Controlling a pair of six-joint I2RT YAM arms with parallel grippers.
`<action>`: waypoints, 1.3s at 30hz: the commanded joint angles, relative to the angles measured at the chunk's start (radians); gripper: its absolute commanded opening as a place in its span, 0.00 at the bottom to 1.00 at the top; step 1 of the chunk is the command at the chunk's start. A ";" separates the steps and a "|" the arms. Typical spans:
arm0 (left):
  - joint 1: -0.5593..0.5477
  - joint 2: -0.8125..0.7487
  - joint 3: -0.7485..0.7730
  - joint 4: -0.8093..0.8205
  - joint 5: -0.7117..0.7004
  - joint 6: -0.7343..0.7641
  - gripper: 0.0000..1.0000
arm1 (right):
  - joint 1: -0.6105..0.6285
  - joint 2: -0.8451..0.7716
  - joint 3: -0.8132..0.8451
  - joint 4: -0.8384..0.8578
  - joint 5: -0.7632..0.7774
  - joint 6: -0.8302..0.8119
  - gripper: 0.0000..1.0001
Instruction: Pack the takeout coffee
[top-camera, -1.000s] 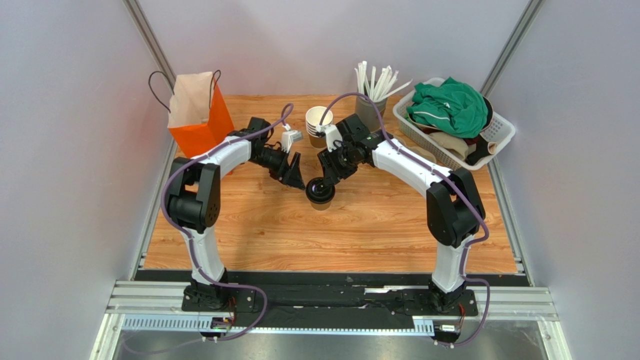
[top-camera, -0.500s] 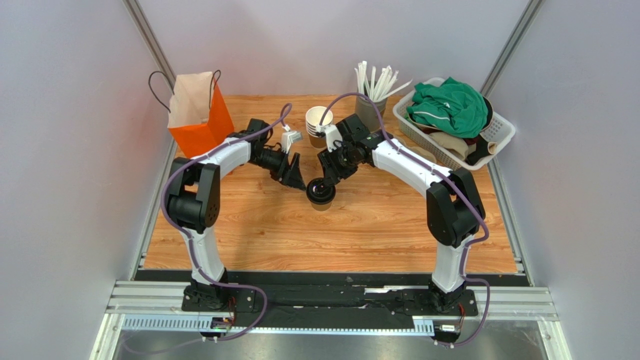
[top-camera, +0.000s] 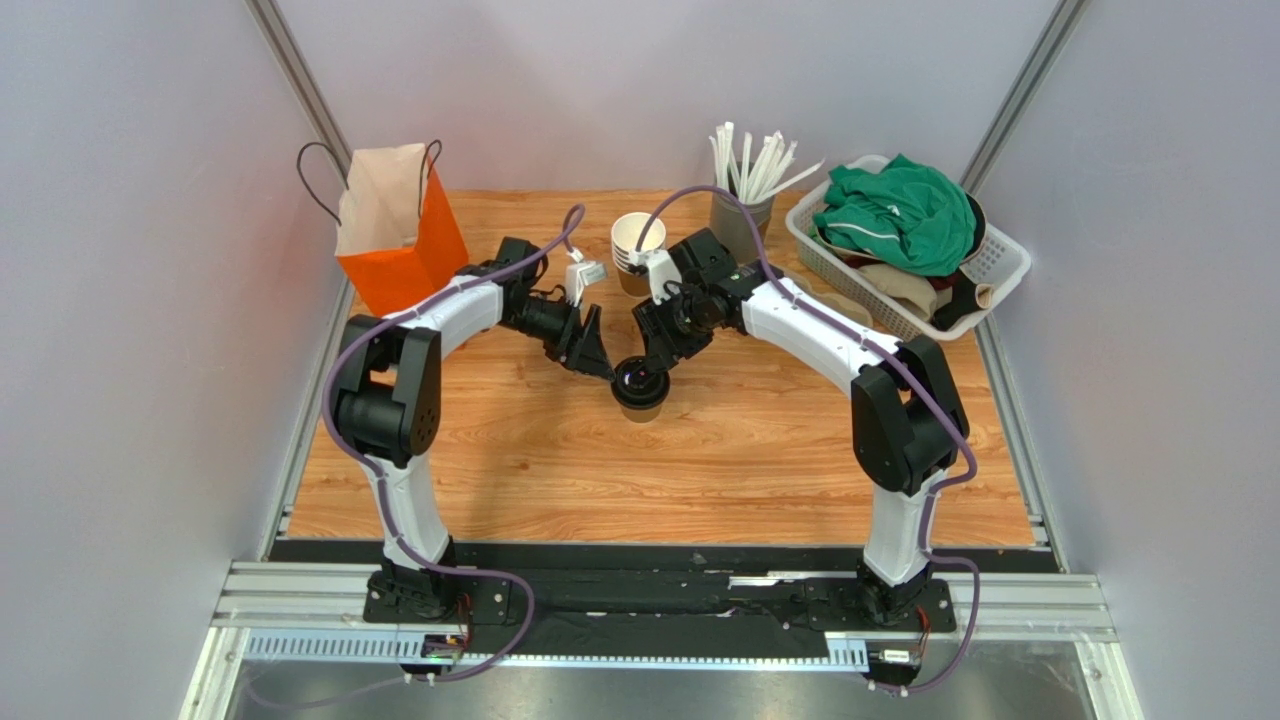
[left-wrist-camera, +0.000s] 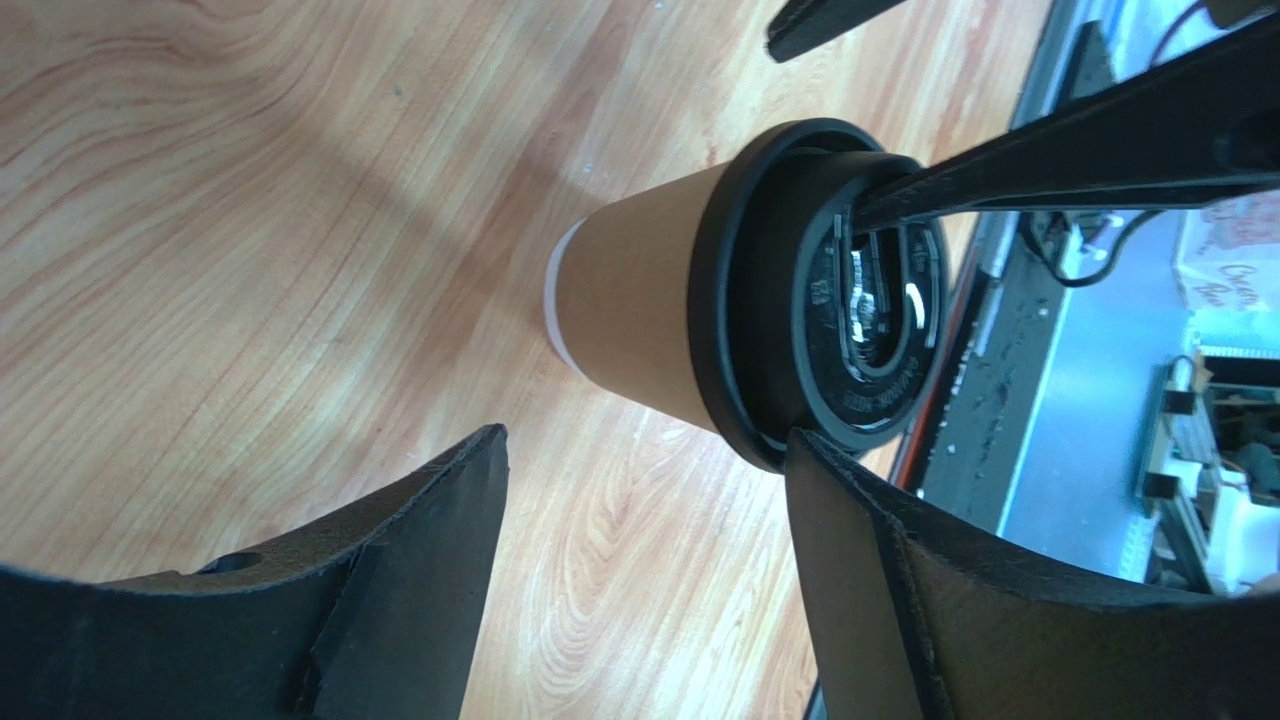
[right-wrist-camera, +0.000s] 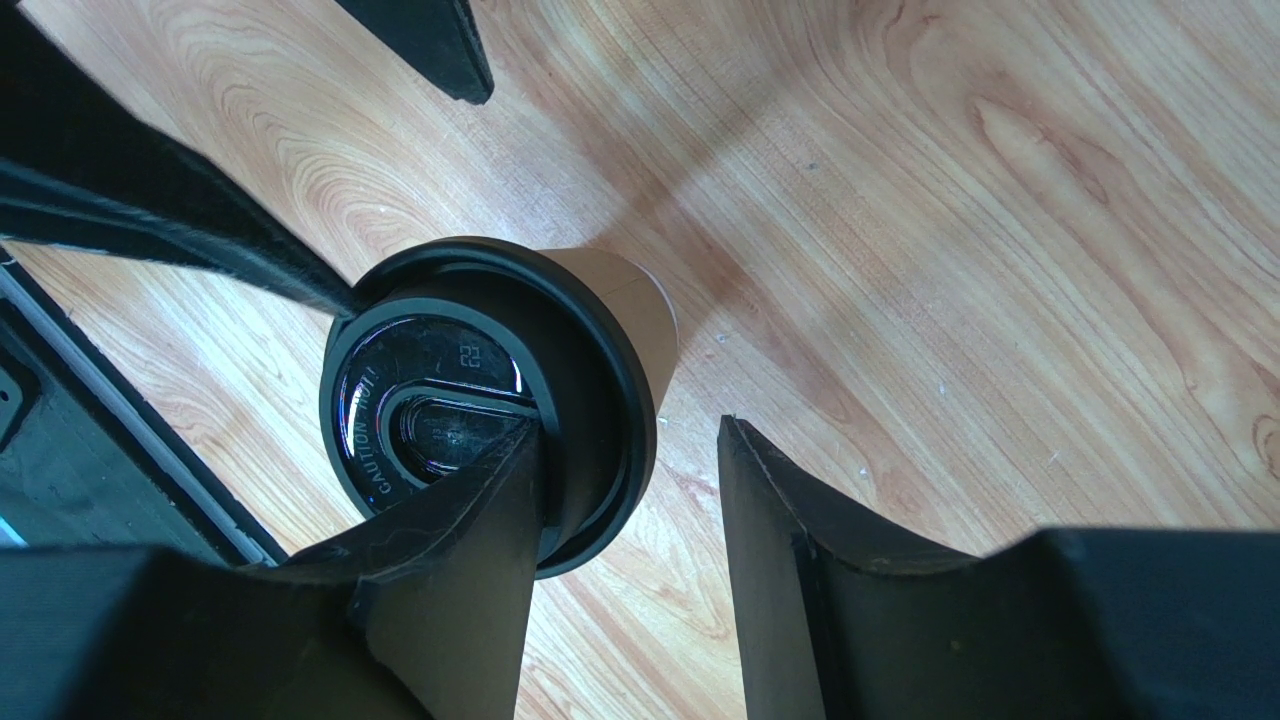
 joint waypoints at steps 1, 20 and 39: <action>-0.023 0.009 0.008 -0.002 -0.053 0.022 0.75 | 0.025 0.045 0.004 -0.023 0.032 -0.025 0.49; -0.091 0.118 0.067 -0.099 -0.234 0.044 0.60 | 0.043 0.048 0.004 -0.026 0.087 -0.044 0.49; -0.011 -0.079 0.149 -0.152 0.039 0.103 0.78 | 0.056 0.039 0.047 -0.091 0.035 -0.162 0.44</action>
